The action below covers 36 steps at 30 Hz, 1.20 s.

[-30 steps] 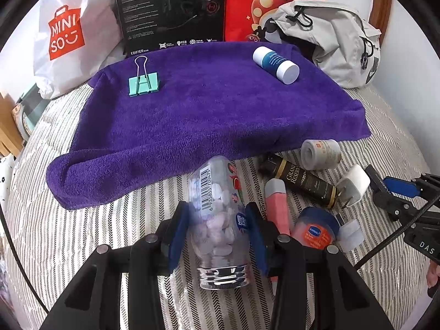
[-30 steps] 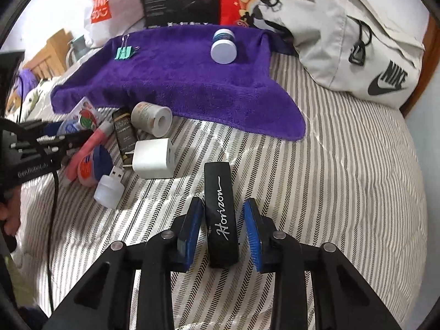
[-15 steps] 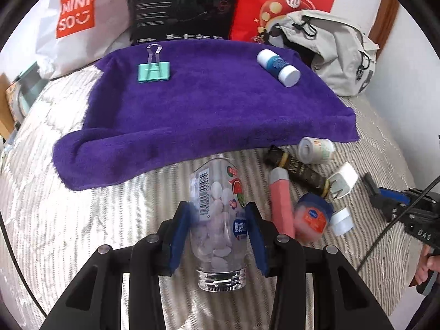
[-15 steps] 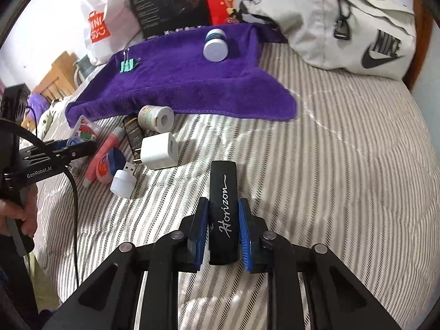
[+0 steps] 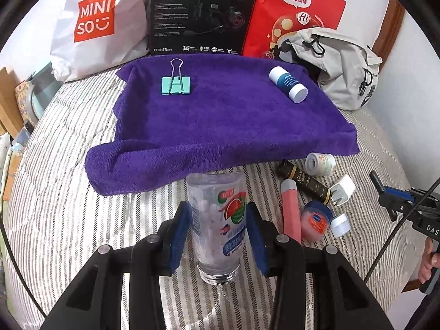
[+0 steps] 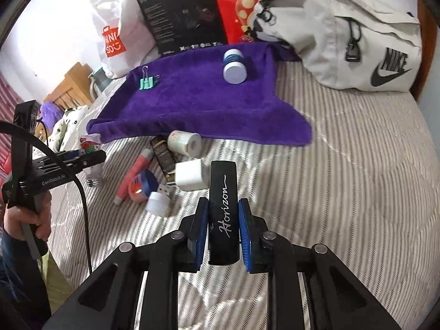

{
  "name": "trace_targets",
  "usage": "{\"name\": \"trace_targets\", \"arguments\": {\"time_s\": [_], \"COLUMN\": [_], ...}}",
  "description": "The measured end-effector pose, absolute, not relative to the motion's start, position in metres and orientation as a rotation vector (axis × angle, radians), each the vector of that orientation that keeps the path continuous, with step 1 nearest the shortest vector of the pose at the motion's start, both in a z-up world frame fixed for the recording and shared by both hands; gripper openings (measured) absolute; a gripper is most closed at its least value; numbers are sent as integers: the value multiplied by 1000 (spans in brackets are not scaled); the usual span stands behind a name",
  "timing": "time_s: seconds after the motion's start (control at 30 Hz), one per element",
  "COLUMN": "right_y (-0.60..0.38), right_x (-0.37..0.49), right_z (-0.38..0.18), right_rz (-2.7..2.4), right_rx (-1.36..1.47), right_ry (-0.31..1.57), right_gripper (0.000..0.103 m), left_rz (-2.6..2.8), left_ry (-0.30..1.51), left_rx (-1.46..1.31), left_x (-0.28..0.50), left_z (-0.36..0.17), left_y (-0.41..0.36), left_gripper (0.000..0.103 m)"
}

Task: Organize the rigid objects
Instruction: 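Place the Horizon stick by the balm jar with the right tool while the left carries the bottle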

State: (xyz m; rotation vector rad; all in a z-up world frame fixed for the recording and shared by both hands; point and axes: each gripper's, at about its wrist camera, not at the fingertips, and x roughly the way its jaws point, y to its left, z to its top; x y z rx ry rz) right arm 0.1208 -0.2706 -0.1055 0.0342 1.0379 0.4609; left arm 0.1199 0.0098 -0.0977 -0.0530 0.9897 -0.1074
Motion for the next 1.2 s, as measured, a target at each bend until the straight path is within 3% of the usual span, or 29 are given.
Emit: {"name": "trace_targets", "arguments": {"time_s": [0.57, 1.2], "right_y": [-257, -249], "right_x": [125, 143], "right_z": [-126, -97], "right_rz": [469, 506], "right_rx": [-1, 30], "right_ry": [1101, 1062], "right_gripper": [22, 22], "left_rz": [-48, -97], "left_ry": [928, 925], "left_rx": [69, -63], "left_x": [96, 111], "left_z": [-128, -85], "left_y": [-5, 20], "left_gripper": [39, 39]}}
